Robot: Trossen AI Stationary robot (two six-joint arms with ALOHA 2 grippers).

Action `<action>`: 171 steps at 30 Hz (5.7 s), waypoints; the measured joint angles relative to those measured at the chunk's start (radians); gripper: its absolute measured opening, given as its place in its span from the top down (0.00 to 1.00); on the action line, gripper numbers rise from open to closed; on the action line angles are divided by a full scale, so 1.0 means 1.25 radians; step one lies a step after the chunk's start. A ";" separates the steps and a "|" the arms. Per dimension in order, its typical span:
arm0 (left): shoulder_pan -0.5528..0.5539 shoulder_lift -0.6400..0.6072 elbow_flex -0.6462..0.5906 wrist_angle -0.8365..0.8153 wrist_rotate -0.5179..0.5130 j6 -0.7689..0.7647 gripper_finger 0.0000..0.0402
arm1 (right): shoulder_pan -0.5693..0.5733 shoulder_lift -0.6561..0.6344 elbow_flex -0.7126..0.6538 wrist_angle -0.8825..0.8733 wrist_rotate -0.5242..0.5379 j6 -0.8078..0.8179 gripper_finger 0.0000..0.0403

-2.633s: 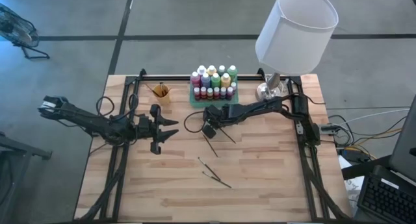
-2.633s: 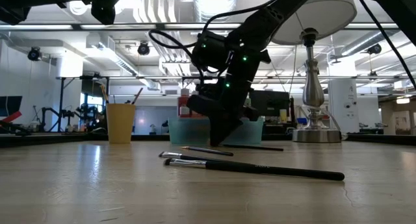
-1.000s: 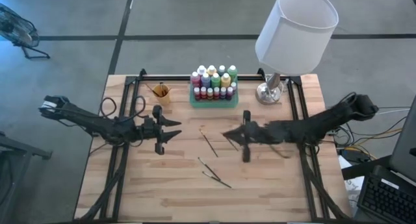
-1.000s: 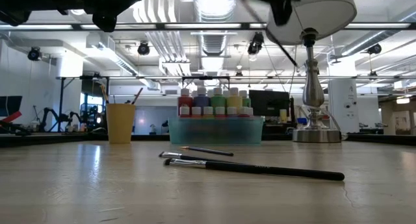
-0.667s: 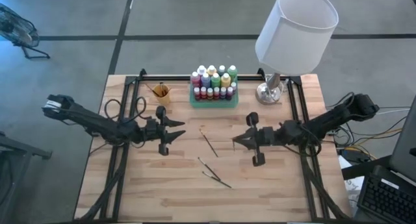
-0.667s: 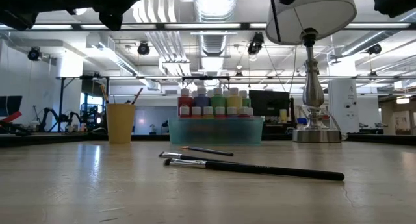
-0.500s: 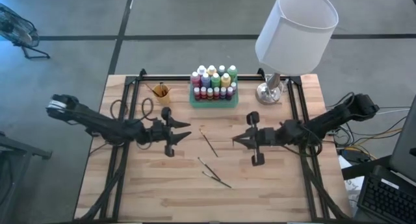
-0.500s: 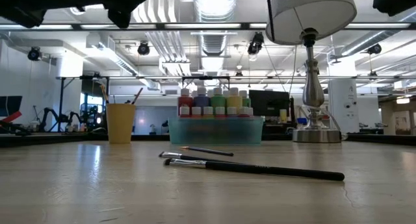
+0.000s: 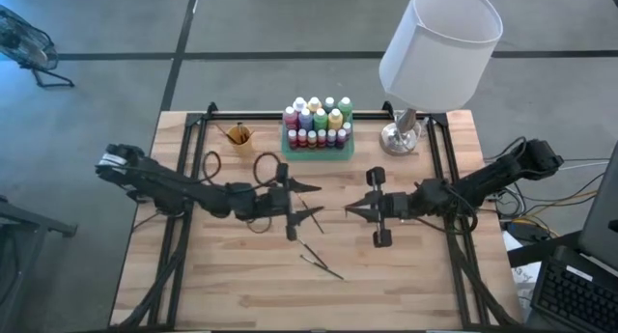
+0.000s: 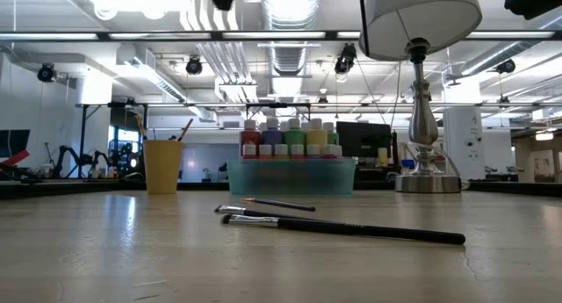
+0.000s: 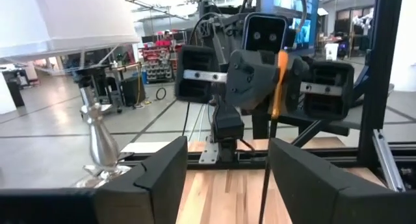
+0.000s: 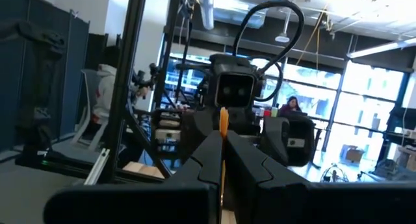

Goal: Pick & Place Paint Supplies
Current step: Put the gold paintbrush into the orange cup

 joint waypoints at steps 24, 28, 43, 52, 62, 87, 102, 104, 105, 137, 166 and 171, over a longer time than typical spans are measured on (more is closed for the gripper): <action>0.001 0.140 0.154 -0.005 0.036 -0.020 0.45 | 0.000 0.000 0.001 0.000 0.000 -0.023 0.98; 0.005 0.147 0.161 -0.001 0.060 -0.035 0.45 | 0.000 0.000 0.001 0.000 0.000 -0.023 0.98; 0.009 0.214 0.229 -0.003 0.088 -0.015 0.47 | -0.001 0.000 0.002 -0.005 0.000 -0.023 0.98; 0.009 0.213 0.229 -0.010 0.087 -0.017 0.62 | -0.001 0.000 0.002 -0.005 0.000 -0.023 0.98; 0.010 0.213 0.232 -0.010 0.087 -0.012 0.86 | -0.001 0.000 0.002 -0.006 0.000 -0.021 0.98; -0.002 0.172 0.240 -0.133 -0.024 0.022 0.97 | -0.001 -0.067 0.002 -0.144 0.114 0.084 0.66; -0.018 -0.092 0.117 -0.330 -0.430 0.074 0.97 | -0.002 -0.178 0.002 -0.322 0.112 0.108 0.31; -0.018 -0.152 0.079 -0.329 -0.477 0.070 0.97 | -0.002 -0.178 0.002 -0.322 0.112 0.100 0.29; -0.018 -0.180 0.060 -0.328 -0.499 0.066 0.97 | -0.002 -0.177 0.002 -0.320 0.112 0.101 0.28; 0.306 -0.473 -0.334 -0.099 -0.562 0.055 0.97 | -0.002 -0.172 0.002 -0.319 0.114 0.104 0.16; 0.435 -0.332 -0.521 0.202 -0.486 -0.031 0.97 | -0.002 -0.172 0.002 -0.341 0.114 0.103 0.35; 0.449 -0.303 -0.524 0.209 -0.466 -0.031 0.97 | -0.002 -0.172 0.002 -0.339 0.114 0.100 0.37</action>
